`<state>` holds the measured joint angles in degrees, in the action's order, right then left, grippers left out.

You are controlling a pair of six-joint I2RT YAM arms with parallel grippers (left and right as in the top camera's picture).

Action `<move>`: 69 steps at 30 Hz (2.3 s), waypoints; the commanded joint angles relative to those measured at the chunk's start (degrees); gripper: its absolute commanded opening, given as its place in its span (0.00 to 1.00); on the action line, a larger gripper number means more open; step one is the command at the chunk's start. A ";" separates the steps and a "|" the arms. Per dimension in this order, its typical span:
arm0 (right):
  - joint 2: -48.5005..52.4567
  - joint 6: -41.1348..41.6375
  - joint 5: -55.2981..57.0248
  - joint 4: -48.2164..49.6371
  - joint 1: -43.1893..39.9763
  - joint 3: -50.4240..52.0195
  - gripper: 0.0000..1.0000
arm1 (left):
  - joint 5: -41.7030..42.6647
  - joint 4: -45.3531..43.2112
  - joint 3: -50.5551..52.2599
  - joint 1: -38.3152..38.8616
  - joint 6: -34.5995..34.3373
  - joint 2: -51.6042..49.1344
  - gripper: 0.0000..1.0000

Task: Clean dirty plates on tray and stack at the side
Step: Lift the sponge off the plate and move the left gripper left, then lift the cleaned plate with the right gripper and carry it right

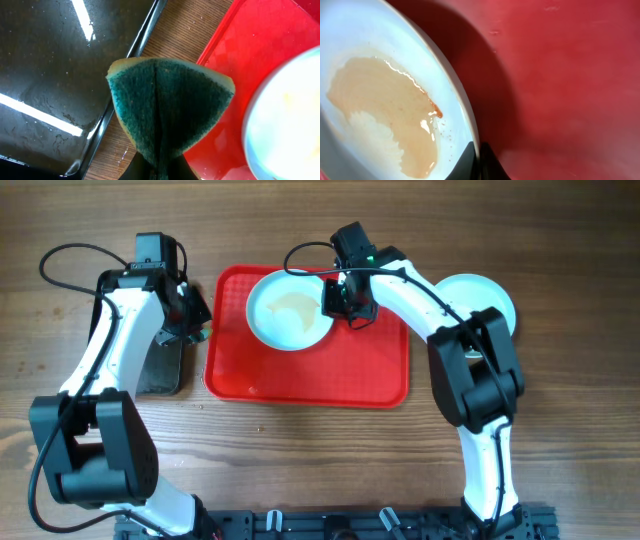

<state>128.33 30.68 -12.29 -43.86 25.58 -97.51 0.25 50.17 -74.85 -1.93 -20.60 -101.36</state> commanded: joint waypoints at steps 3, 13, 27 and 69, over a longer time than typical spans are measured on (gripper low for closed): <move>-10.19 -3.76 14.19 -4.20 -0.50 0.48 0.04 | -1.22 0.09 -0.48 0.11 0.87 0.44 0.04; -21.18 -5.14 39.58 -10.47 3.56 0.48 0.04 | -1.18 0.09 -0.48 0.13 0.68 0.44 0.04; -22.38 -4.59 87.12 -12.37 25.64 0.48 0.04 | -1.20 0.31 -0.37 0.13 0.68 0.44 0.04; -22.36 -8.59 14.40 -17.73 -24.81 0.50 0.04 | -1.18 0.31 -0.37 0.13 0.68 0.44 0.04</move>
<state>107.55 22.79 5.17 -60.49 6.98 -97.21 -0.16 50.57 -74.85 -1.93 -20.58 -101.36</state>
